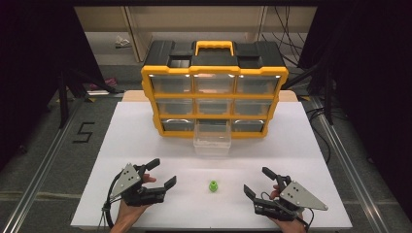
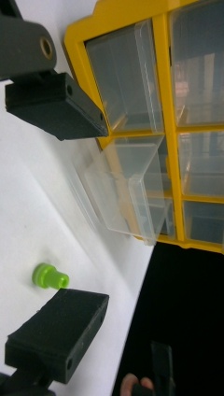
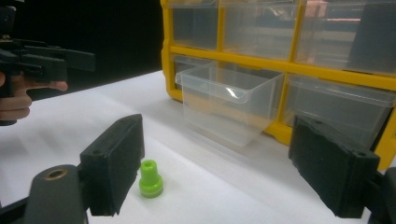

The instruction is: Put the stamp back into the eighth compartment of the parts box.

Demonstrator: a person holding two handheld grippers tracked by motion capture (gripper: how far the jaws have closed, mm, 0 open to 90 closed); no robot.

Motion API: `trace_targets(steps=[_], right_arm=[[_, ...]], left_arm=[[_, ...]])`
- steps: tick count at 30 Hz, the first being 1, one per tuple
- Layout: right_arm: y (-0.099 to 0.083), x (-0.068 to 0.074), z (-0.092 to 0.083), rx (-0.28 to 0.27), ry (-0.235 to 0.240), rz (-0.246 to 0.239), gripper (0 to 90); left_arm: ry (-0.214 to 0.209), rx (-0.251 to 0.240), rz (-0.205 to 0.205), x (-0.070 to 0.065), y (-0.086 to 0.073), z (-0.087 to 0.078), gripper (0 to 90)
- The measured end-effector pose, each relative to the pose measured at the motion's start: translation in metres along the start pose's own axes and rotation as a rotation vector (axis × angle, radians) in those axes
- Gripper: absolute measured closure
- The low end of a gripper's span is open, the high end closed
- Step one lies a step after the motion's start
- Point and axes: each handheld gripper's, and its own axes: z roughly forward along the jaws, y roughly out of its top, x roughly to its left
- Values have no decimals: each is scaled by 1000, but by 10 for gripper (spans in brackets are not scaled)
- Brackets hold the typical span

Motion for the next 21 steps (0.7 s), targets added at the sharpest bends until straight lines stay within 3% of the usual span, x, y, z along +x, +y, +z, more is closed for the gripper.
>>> trace_targets(steps=[13, 21], right_arm=[[0, 0, 1, 12, 12, -1, 192], [3, 2, 2, 24, 23, -28, 199]], left_arm=[[1, 1, 4, -1, 0, 1, 162], [-2, 2, 10, -3, -1, 1, 163]])
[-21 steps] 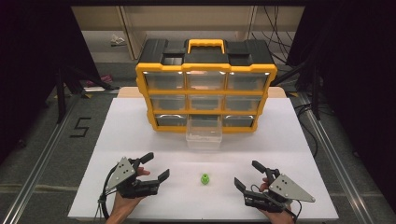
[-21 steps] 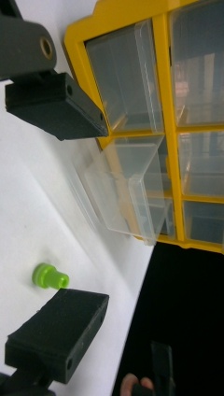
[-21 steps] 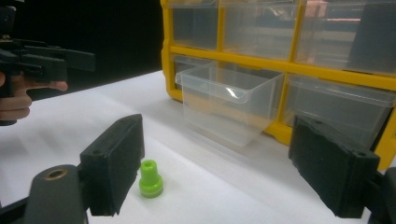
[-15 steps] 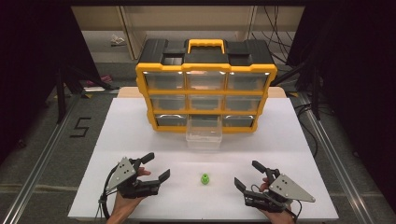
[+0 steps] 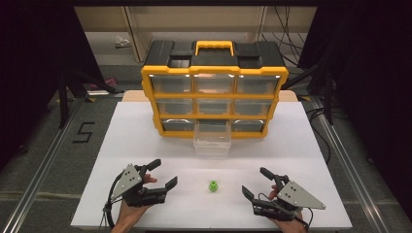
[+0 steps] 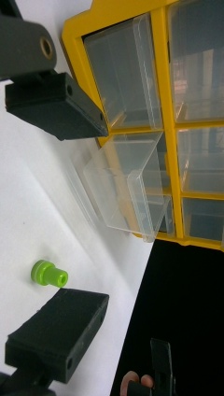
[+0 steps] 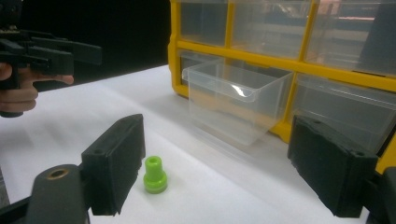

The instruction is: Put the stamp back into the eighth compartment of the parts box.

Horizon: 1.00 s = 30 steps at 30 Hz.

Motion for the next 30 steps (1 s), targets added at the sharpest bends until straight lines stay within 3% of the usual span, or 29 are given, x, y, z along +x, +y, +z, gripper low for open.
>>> trace_targets(steps=[19, 22, 30], right_arm=[[12, 5, 12, 60, 46, 8, 200], [12, 6, 16, 88, 59, 9, 200], [14, 7, 25, 155, 85, 3, 201]], left_arm=[[-6, -8, -12, -1, 0, 0, 165], [1, 2, 6, -3, 0, 1, 165], [-3, 0, 6, -4, 0, 1, 165]])
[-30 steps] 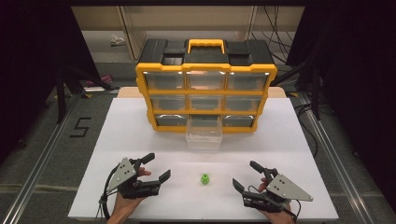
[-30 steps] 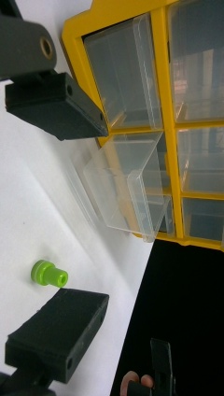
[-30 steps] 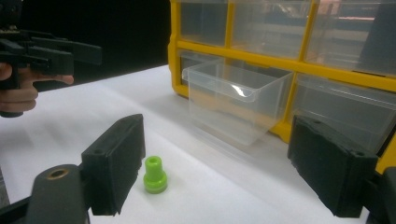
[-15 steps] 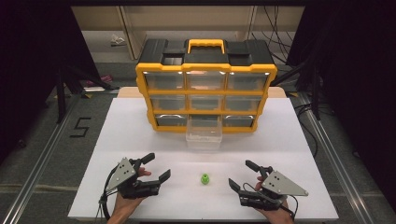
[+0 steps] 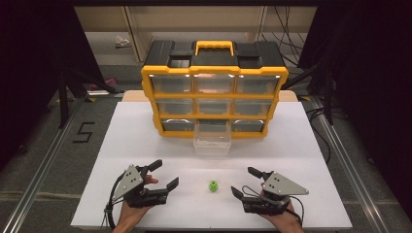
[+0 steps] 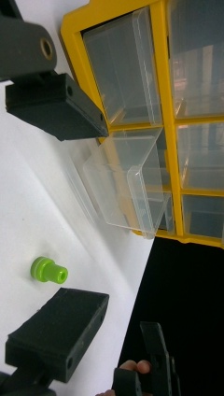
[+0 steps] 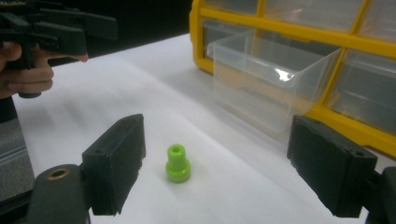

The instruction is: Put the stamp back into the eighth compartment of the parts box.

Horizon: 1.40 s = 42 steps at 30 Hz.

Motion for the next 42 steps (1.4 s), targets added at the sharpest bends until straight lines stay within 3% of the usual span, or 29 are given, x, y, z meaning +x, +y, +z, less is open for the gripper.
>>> trace_targets(steps=[12, 24, 42], right_arm=[[5, 4, 20, 138, 52, -31, 217], [14, 11, 45, 292, 78, -120, 217], [19, 11, 67, 445, 115, -158, 245]], left_arm=[[-1, -3, 5, -1, 0, 0, 165], [1, -7, 12, -1, 0, -1, 165], [0, -9, 13, -1, 0, -1, 165]])
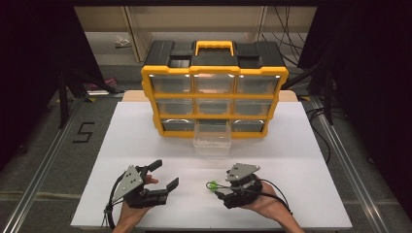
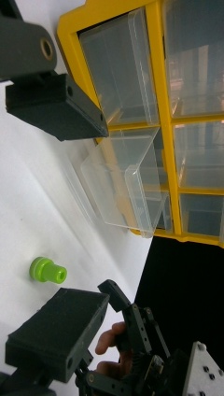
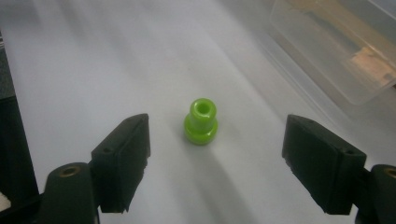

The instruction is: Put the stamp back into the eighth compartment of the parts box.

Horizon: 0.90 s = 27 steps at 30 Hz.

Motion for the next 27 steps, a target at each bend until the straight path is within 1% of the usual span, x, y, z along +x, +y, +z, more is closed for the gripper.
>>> trace_targets(steps=[2, 9, 17, 21, 23, 27], right_arm=[[2, -1, 2, 18, 10, -6, 248], [10, -4, 7, 76, 19, -19, 254], [15, -5, 11, 113, 31, -22, 268], [18, -5, 13, 124, 38, -33, 284], [18, -6, 15, 139, 44, -43, 289], [19, -6, 20, 158, 54, -47, 306]], left_arm=[[-1, -1, 0, 0, 0, 0, 165], [-6, 0, 1, 0, 0, 0, 165], [-5, 0, 4, -1, 0, 0, 165], [-6, -4, 4, 0, 0, 0, 165], [-5, -6, 4, 0, 0, 0, 165], [-6, -6, 3, 0, 0, 0, 165]])
